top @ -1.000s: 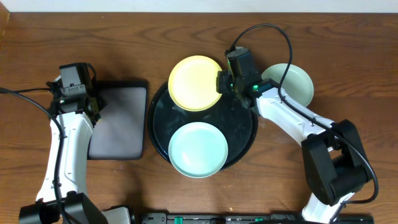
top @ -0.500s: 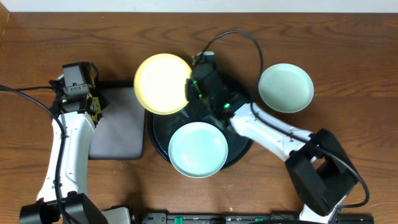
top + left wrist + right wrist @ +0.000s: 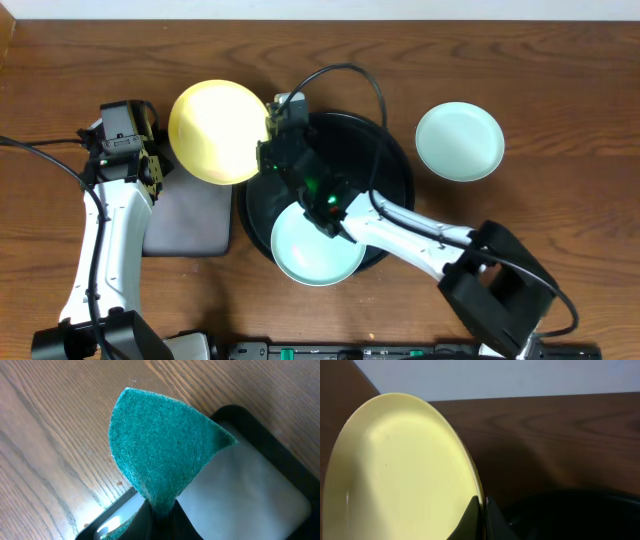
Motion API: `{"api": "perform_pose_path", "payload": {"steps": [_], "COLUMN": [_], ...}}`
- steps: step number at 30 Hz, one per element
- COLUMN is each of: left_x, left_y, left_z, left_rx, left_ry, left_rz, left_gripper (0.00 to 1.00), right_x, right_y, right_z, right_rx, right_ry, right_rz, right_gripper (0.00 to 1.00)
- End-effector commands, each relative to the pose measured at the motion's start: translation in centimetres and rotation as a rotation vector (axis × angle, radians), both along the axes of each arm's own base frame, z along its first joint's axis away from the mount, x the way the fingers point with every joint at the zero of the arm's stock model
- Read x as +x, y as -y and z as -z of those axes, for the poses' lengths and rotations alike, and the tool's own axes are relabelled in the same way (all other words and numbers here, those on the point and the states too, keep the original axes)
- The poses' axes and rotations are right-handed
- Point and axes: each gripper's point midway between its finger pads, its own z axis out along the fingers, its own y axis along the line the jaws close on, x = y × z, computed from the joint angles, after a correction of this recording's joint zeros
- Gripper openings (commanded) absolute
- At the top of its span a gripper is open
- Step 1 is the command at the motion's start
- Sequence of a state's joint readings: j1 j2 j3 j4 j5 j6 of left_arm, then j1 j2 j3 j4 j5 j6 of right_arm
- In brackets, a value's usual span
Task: Clean dirty plates on tray and stack at the side
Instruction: 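Lift the yellow plate off the tray with the right gripper and swing it left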
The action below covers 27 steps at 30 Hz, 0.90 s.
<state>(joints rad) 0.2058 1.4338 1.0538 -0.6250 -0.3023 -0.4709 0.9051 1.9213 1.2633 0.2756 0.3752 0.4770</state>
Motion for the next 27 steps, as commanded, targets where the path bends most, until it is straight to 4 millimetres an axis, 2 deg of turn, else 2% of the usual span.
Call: {"api": "perform_pose_path", "payload": {"steps": [1,12,21,27], "left_x": [-0.4,-1.3,-1.3,-1.3], "left_y": [-0.4,-1.1,-1.1,-1.1], "left_z": [0.2,-1.0,-1.0,-1.0], "left_rx": [0.029,0.068,0.065,0.065], "left_ry": [-0.023,-0.005,-0.001,0.0], "left_rz": [-0.006,-0.06,-0.066,-0.066], "left_gripper": [0.07,0.07,0.07,0.07], "right_x": [0.9,1.9,2.5,2.7], "right_y": [-0.1,-2.4,-3.4,-5.2], "right_z": [0.1,-1.1,-0.5,0.6], "right_rx": [-0.044,-0.086,-0.112,-0.245], "right_ry": [0.037,0.2,0.297,0.409], "right_rz": [0.021,-0.03,-0.051,-0.104], "right_gripper": [0.02,0.02,0.02,0.02]}}
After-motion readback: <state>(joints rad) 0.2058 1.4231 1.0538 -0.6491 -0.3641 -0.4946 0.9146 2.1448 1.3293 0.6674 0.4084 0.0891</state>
